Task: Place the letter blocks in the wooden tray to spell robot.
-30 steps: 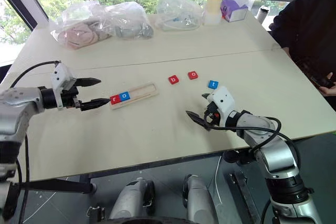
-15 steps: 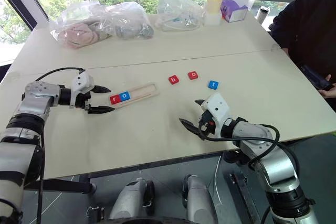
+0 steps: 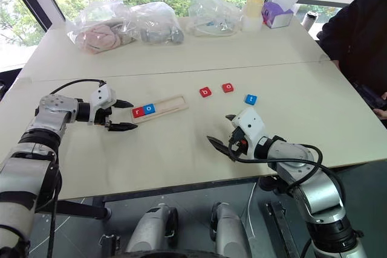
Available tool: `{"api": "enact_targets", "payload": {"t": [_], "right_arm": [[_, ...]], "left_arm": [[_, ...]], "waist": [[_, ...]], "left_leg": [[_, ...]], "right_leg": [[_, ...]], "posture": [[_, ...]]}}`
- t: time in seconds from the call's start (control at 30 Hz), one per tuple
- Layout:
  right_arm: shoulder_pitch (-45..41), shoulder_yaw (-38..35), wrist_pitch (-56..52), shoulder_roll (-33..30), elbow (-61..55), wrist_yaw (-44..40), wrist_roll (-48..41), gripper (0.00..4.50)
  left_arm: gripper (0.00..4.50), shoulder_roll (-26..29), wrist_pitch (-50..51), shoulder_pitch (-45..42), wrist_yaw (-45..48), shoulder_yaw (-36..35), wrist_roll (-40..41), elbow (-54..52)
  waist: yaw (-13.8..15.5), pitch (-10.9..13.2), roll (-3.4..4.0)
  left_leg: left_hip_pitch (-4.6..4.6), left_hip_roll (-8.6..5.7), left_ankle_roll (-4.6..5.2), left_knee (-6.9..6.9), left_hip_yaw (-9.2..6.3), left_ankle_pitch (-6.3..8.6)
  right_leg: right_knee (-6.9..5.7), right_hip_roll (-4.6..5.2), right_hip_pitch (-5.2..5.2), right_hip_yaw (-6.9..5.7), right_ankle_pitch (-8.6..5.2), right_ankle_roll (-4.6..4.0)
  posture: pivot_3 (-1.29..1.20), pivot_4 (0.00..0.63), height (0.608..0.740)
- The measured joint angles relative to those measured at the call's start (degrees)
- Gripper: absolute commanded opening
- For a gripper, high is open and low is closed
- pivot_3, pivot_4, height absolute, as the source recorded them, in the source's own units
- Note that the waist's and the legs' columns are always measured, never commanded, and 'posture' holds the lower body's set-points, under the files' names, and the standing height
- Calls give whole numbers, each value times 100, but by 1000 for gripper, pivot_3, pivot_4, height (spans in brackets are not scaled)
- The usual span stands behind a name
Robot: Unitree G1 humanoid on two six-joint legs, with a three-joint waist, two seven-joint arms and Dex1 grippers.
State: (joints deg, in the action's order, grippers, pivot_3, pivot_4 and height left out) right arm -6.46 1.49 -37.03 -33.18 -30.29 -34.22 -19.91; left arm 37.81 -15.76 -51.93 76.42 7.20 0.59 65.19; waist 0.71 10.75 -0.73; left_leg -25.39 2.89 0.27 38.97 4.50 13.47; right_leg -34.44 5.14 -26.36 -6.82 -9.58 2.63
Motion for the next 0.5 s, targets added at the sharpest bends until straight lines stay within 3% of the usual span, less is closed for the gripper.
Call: {"api": "enact_targets", "payload": {"t": [0.5], "right_arm": [[1,22,-16,0,-34,101,9,4474]], "left_arm": [[4500,-316,-39,-236,-276,-7,-177,272]], "waist": [[27,-1,2]], "left_leg": [[0,-4,1,8,2,0]], "right_leg": [[-2,3,7,0,1,0]], "posture": [[0,150,725]]}}
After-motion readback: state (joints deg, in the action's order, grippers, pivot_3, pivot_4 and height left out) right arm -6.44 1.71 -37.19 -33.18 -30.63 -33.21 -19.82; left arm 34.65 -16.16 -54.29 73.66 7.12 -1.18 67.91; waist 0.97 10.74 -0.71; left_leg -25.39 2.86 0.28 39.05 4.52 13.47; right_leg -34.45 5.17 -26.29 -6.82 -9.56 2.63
